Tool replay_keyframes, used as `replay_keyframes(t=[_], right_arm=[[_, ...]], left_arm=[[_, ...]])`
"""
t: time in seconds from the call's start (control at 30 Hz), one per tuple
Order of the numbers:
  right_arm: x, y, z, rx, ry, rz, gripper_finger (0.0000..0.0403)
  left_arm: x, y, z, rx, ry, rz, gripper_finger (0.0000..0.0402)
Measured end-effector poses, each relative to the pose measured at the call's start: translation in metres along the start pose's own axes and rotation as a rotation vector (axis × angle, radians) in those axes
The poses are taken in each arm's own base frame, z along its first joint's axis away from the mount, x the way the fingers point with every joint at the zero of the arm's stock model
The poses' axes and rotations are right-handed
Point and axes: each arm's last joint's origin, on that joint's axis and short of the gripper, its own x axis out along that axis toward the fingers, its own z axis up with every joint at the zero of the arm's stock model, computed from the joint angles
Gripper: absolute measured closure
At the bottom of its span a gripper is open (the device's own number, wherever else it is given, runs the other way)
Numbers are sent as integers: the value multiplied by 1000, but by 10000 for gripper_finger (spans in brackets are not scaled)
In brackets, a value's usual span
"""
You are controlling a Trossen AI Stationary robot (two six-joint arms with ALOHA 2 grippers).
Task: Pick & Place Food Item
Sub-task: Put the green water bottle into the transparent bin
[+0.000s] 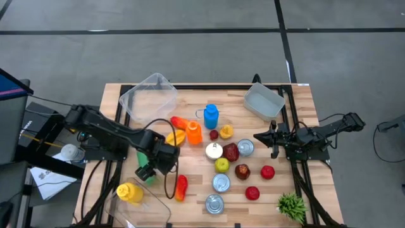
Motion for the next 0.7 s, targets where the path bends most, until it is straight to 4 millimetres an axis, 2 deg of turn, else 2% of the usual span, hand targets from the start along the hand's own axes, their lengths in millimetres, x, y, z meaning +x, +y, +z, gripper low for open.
replay_keyframes(t=[0.13,0.33,0.43,0.53,0.7], right_arm=[[0,0,0,0,0,0,403],[0,0,0,0,0,0,403],[0,0,0,0,0,0,403],[0,0,0,0,0,0,403],[0,0,0,0,0,0,403]], left_arm=[[7,3,-1,-1,-22,10,171],[5,0,1,13,-45,17,162],[7,-2,3,82,-38,14,156],[12,-6,2,146,-28,11,150],[26,-11,-7,154,23,-11,142]])
